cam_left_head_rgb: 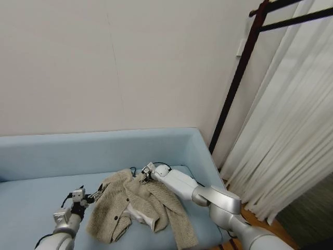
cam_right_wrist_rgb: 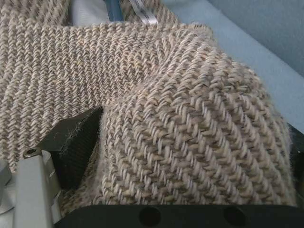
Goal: Pick up the clothes from the sofa and hang them on the clothes hanger.
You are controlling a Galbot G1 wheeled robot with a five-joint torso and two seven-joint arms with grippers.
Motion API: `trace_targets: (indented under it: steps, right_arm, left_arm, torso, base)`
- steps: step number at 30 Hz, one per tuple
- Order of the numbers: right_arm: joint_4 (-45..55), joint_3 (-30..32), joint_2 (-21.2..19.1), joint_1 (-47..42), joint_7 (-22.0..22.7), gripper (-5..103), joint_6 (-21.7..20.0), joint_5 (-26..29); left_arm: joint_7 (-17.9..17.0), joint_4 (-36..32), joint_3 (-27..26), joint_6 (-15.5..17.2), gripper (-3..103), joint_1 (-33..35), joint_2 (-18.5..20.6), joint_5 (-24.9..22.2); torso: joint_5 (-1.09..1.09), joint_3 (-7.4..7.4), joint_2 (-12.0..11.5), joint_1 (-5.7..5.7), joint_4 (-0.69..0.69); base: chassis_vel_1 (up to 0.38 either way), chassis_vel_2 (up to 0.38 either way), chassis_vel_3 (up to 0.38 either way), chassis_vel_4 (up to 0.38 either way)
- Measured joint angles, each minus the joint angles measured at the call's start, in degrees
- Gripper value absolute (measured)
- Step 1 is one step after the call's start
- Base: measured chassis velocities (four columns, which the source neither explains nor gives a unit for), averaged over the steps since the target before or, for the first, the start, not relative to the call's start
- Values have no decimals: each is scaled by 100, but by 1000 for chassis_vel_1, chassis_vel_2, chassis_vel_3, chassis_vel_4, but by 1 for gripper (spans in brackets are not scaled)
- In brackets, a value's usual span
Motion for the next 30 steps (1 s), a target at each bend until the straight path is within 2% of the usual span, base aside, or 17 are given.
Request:
trace_targets:
  steps: [3,6,8,10,12,14,18,20,22,23,30]
  right_arm:
    - [-117,28,47,-21,-2,86,4,-45]
    - [-241,86,97,-54,-3,73,5,-50]
    - [-255,95,103,-61,-3,73,6,-50]
    - [-287,115,118,-76,0,70,18,-48]
    - [-373,177,154,-95,51,61,72,-45]
    - [-427,203,173,-102,86,61,120,-44]
    - [-460,256,161,-141,153,39,210,-49]
    - [-459,260,154,-149,159,39,220,-53]
    - [-446,267,141,-172,170,28,254,-71]
    - [-376,270,108,-220,188,15,346,-158]
    - [-168,236,26,-283,312,13,638,-418]
  left_arm:
    - [3,38,54,-50,100,-25,-12,2]
    - [5,66,129,-75,100,-74,-22,13]
    - [5,74,148,-76,100,-91,-22,16]
    - [4,87,176,-78,100,-117,-21,23]
    - [2,94,203,-79,100,-137,-14,28]
    - [0,94,215,-79,100,-142,-9,30]
    - [-17,82,255,-79,100,-154,-5,32]
    - [-21,82,265,-79,100,-163,-4,33]
    - [-24,82,284,-79,100,-178,-1,33]
    - [-26,82,303,-82,100,-191,5,34]
    - [-32,87,350,-89,100,-245,19,35]
  torso:
    - [0,0,0,0,0]
    - [0,0,0,0,1]
    - [0,0,0,0,1]
    - [0,0,0,0,1]
    - [0,0,0,0,1]
    - [0,0,0,0,1]
    - [0,0,0,0,1]
    - [0,0,0,0,0]
    - [0,0,1,0,-1]
    - [0,0,0,0,0]
    - [-2,1,0,0,-1]
  base:
    - [0,0,0,0]
    - [0,0,0,0]
    - [0,0,0,0]
    - [0,0,0,0]
    - [0,0,0,0]
    - [0,0,0,0]
    - [0,0,0,0]
    - [0,0,0,0]
    - [0,0,0,0]
    - [0,0,0,0]
    - [0,0,0,0]
